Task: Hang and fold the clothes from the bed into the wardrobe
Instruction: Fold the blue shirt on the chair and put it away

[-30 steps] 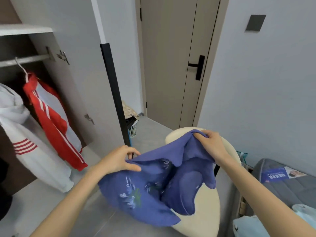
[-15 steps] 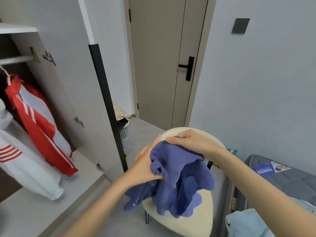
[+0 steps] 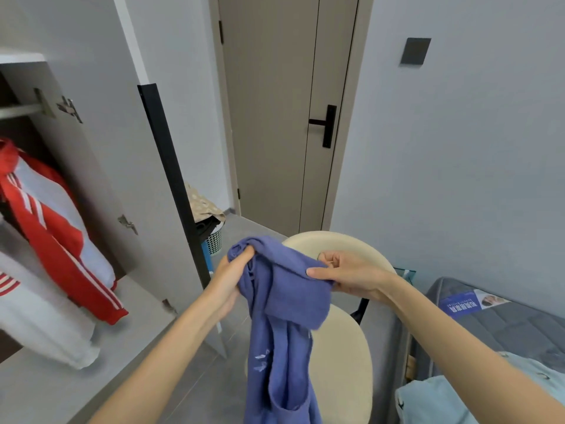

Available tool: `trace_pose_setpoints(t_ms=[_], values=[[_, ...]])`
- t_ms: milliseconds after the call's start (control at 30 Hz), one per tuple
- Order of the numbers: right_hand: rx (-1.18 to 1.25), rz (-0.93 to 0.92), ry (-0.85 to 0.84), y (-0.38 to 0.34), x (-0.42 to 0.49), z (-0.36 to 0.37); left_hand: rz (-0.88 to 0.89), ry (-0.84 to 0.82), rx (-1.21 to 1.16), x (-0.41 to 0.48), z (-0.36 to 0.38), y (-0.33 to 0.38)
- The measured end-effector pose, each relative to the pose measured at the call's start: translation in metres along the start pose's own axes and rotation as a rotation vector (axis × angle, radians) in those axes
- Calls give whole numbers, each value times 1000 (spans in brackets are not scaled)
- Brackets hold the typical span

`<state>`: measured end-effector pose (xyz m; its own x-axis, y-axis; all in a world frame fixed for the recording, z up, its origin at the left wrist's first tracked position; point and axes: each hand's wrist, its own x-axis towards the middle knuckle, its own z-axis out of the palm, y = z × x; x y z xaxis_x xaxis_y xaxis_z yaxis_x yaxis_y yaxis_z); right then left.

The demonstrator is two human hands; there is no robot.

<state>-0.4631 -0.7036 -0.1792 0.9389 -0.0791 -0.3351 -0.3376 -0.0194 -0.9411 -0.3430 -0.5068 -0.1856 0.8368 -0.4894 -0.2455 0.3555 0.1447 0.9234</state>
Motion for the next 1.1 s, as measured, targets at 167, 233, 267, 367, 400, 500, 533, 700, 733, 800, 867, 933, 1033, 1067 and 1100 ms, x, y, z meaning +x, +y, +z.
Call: trace_pose_setpoints(t_ms=[167,233,267,367,400,500,533,700,733,800,867,933,1033,1067,1100], values=[[143,-75,139,-10,-1,-11,27,102,71,15,-19,-8],[144,-135,197,-20,-1,-7,127,80,390,16,-28,-13],[122,-165,196,-25,-1,-3,181,48,587,17,-30,-15],[13,-224,164,-35,0,9,209,-190,815,12,-28,-17],[-13,-233,156,-37,2,13,186,-303,812,8,-22,-16],[-78,-256,113,-43,8,22,200,-441,817,-3,6,-16],[-94,-264,108,-44,10,23,263,-409,820,-3,14,-17],[-87,-320,271,-47,18,17,379,-249,836,2,27,-13],[-59,-323,287,-45,19,14,370,-249,819,3,29,-11],[12,-316,318,-38,20,8,374,-167,801,8,31,-4],[30,-270,368,-27,22,2,372,-72,799,14,29,4],[-89,-174,325,-10,23,-4,383,-128,760,18,23,11],[-375,-17,60,23,26,-11,330,-176,694,17,18,17],[-449,14,-6,33,28,-10,316,-178,660,17,19,17],[-514,23,-47,43,32,-7,309,-179,630,17,19,17]])
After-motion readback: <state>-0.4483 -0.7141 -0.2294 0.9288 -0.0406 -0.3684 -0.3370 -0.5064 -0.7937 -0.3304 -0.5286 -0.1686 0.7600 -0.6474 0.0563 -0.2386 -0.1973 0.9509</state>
